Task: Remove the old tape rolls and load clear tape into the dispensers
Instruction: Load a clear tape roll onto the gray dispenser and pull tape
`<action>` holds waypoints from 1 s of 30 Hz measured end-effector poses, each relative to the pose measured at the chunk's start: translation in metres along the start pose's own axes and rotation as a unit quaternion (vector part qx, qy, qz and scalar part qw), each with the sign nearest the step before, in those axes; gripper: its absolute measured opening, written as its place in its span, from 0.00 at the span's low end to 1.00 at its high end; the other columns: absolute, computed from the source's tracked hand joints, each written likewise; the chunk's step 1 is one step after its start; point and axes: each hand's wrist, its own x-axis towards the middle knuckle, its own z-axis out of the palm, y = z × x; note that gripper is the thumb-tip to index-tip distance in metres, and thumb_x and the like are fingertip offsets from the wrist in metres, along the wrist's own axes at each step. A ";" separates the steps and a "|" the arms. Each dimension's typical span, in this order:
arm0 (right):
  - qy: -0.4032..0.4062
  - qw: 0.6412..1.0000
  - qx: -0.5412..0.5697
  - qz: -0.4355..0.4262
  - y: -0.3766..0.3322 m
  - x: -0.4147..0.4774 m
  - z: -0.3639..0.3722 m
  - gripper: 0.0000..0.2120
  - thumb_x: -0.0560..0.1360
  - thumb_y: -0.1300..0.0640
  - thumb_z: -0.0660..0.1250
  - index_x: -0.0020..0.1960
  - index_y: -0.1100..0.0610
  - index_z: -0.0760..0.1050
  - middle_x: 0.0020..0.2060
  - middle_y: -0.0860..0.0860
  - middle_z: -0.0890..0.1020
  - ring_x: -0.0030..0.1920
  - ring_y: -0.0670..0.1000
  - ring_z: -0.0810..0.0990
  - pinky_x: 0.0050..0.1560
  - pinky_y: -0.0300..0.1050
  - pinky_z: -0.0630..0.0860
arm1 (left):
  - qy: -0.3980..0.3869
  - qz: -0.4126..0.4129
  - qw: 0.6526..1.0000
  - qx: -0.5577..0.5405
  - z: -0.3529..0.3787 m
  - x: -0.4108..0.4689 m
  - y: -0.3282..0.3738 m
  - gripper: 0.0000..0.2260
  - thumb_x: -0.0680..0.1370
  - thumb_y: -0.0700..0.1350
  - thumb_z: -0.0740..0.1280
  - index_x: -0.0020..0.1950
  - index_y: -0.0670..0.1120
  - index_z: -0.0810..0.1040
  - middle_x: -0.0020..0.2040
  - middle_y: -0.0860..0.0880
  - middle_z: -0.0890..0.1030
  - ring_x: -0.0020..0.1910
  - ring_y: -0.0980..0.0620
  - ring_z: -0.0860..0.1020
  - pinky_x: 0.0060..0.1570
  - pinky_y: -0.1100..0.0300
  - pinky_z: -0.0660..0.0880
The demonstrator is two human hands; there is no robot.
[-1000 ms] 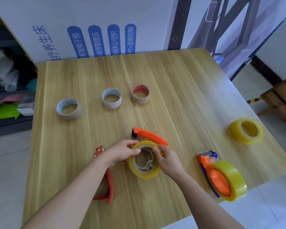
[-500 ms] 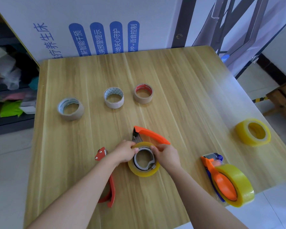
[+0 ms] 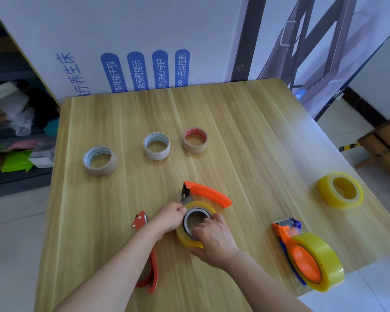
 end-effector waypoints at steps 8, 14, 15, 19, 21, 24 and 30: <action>0.109 0.933 0.340 0.055 -0.012 0.006 -0.071 0.22 0.70 0.44 0.68 0.32 0.56 0.61 0.27 0.48 0.63 0.29 0.48 0.61 0.34 0.40 0.60 | 0.110 0.018 0.900 -0.421 -0.026 -0.010 0.018 0.23 0.78 0.63 0.57 0.53 0.46 0.78 0.55 0.45 0.81 0.55 0.46 0.79 0.59 0.49 0.75; 0.094 0.797 0.595 0.036 -0.025 -0.006 -0.127 0.26 0.69 0.42 0.68 0.45 0.67 0.73 0.35 0.54 0.70 0.36 0.51 0.69 0.36 0.47 0.65 | -0.070 0.036 0.774 -0.629 -0.050 -0.028 0.039 0.40 0.72 0.73 0.52 0.60 0.40 0.77 0.54 0.37 0.80 0.57 0.37 0.78 0.64 0.43 0.69; 0.094 0.788 0.608 0.027 -0.028 -0.010 -0.133 0.25 0.70 0.42 0.68 0.46 0.67 0.74 0.36 0.54 0.71 0.37 0.51 0.70 0.37 0.47 0.66 | -0.069 0.040 0.769 -0.634 -0.055 -0.033 0.045 0.36 0.73 0.72 0.53 0.57 0.41 0.78 0.48 0.39 0.82 0.51 0.39 0.79 0.59 0.45 0.73; 0.119 0.762 0.637 0.012 -0.036 -0.021 -0.151 0.23 0.71 0.45 0.69 0.50 0.66 0.76 0.39 0.55 0.75 0.40 0.52 0.73 0.41 0.48 0.69 | -0.044 0.088 0.774 -0.626 -0.072 -0.055 0.061 0.23 0.78 0.61 0.60 0.57 0.42 0.77 0.43 0.42 0.82 0.45 0.44 0.80 0.49 0.48 0.75; 0.135 0.748 0.650 0.013 -0.039 -0.026 -0.161 0.18 0.71 0.47 0.69 0.51 0.60 0.78 0.40 0.52 0.79 0.41 0.48 0.76 0.42 0.44 0.72 | -0.026 0.119 0.768 -0.629 -0.078 -0.069 0.071 0.19 0.80 0.55 0.59 0.60 0.42 0.75 0.45 0.42 0.81 0.46 0.44 0.79 0.49 0.48 0.75; 0.159 0.745 0.648 0.018 -0.044 -0.031 -0.172 0.20 0.69 0.45 0.69 0.50 0.61 0.79 0.39 0.53 0.79 0.41 0.51 0.76 0.43 0.48 0.71 | 0.004 0.190 0.753 -0.631 -0.086 -0.093 0.088 0.17 0.80 0.52 0.60 0.61 0.41 0.76 0.48 0.40 0.81 0.48 0.42 0.79 0.55 0.45 0.75; 0.187 0.716 0.673 0.013 -0.054 -0.038 -0.192 0.13 0.80 0.56 0.63 0.57 0.65 0.74 0.43 0.58 0.84 0.44 0.57 0.85 0.43 0.48 0.81 | 0.089 0.359 0.775 -0.513 -0.097 -0.132 0.107 0.10 0.80 0.47 0.61 0.58 0.46 0.75 0.46 0.47 0.83 0.44 0.49 0.83 0.44 0.53 0.79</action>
